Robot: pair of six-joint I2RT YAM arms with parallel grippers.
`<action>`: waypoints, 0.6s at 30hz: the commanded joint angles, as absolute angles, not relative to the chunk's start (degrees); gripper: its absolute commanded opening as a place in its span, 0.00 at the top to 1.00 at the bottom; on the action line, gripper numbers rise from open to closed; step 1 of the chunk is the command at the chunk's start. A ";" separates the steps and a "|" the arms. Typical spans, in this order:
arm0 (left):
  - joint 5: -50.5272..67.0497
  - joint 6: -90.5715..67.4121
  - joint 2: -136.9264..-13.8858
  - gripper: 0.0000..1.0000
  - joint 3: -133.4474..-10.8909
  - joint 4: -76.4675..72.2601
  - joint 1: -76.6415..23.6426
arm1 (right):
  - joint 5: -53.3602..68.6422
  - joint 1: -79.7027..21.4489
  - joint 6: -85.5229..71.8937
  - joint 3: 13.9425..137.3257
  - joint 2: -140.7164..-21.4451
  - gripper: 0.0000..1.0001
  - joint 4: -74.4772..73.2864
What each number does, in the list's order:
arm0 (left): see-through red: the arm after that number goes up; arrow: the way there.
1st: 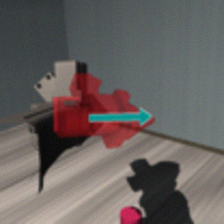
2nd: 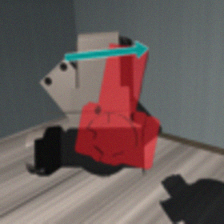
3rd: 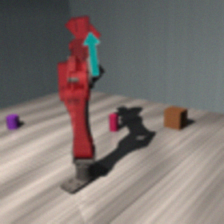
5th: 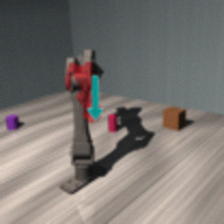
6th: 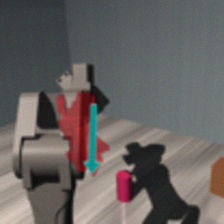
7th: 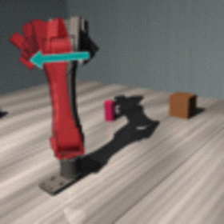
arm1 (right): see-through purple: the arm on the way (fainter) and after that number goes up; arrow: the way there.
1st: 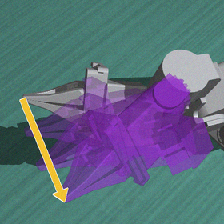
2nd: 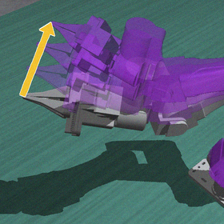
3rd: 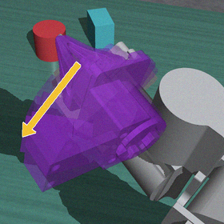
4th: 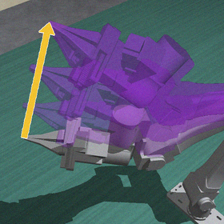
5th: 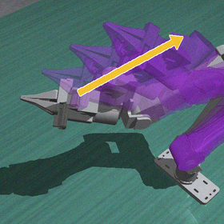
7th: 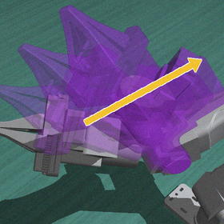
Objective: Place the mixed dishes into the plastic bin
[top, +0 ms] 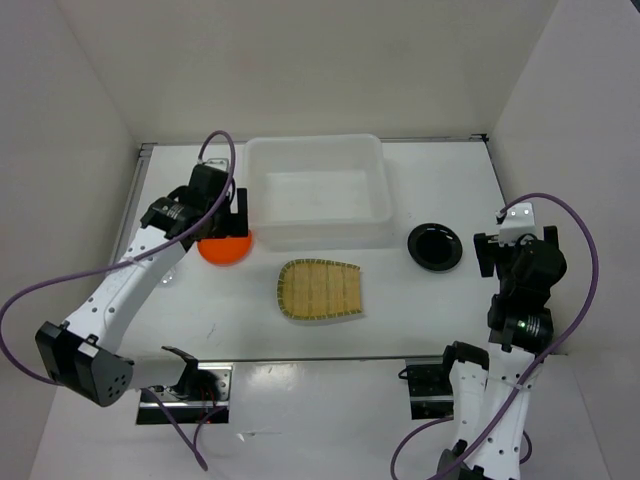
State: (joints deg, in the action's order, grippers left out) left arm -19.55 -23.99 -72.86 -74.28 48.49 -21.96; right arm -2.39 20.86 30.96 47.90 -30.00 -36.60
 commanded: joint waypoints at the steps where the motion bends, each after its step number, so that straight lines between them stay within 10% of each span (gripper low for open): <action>1: -23.02 -25.47 -70.31 0.00 -74.00 47.45 -22.06 | -4.22 20.13 29.98 47.46 -28.92 0.02 -35.68; 18: -0.64 -30.49 -78.73 0.00 -74.09 47.27 -23.72 | -7.22 19.60 20.74 49.48 -27.34 0.02 -33.21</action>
State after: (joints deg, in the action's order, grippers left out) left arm -10.68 -27.16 -74.35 -74.24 45.89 -22.13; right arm -8.36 20.05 21.71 47.79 -29.15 -35.16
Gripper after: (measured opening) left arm 1.001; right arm 0.986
